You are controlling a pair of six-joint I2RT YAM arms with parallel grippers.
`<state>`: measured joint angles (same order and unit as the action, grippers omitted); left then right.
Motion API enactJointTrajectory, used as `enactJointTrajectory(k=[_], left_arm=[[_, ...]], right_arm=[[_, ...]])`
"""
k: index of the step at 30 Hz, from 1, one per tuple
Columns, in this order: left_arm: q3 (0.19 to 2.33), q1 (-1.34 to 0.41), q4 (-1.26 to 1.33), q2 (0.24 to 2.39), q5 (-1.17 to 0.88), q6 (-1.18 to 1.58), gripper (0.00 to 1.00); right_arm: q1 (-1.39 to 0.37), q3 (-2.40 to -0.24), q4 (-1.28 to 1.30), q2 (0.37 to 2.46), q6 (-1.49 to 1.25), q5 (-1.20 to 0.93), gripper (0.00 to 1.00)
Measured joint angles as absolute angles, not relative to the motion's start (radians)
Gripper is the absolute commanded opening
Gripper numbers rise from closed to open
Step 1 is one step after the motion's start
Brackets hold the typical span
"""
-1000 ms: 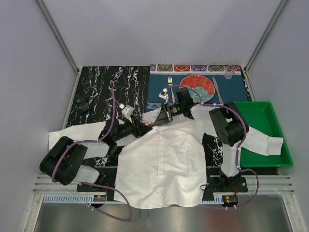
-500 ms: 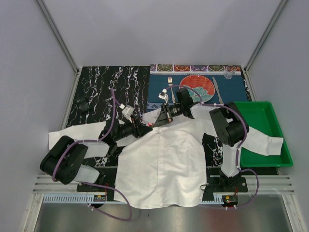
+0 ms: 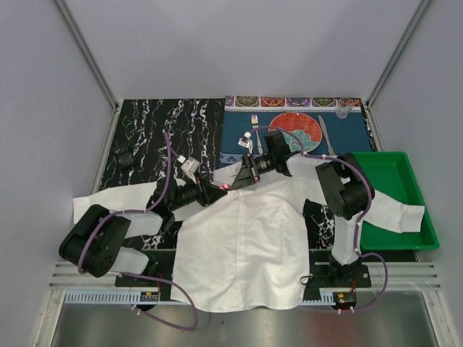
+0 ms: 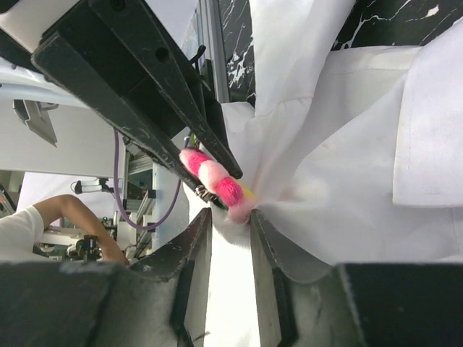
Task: Pin the brooch onto the clothing
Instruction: Pin the brooch to the clothes.
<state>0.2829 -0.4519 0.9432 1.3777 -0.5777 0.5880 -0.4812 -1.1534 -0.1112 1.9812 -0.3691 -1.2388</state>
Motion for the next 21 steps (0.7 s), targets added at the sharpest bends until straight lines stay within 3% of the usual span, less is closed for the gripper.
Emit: enactJointTrajectory(k=[3, 7, 20, 21], left_arm=[[0.271, -0.444, 0.95, 1.374, -0.596, 0.588, 0.0], [0.263, -0.441, 0.953, 1.373, -0.604, 0.591, 0.0], [0.261, -0.43, 0.962, 1.369, -0.618, 0.626, 0.0], [0.26, -0.43, 0.962, 1.369, -0.619, 0.627, 0.0]], right_arm=[[-0.473, -1.155, -0.11, 1.979, -0.369, -1.254, 0.35], [-0.469, -1.159, -0.125, 1.979, -0.385, -1.277, 0.44], [-0.484, -1.159, -0.153, 1.979, -0.389, -1.285, 0.35], [-0.487, -1.159, -0.154, 1.979, -0.389, -1.285, 0.3]])
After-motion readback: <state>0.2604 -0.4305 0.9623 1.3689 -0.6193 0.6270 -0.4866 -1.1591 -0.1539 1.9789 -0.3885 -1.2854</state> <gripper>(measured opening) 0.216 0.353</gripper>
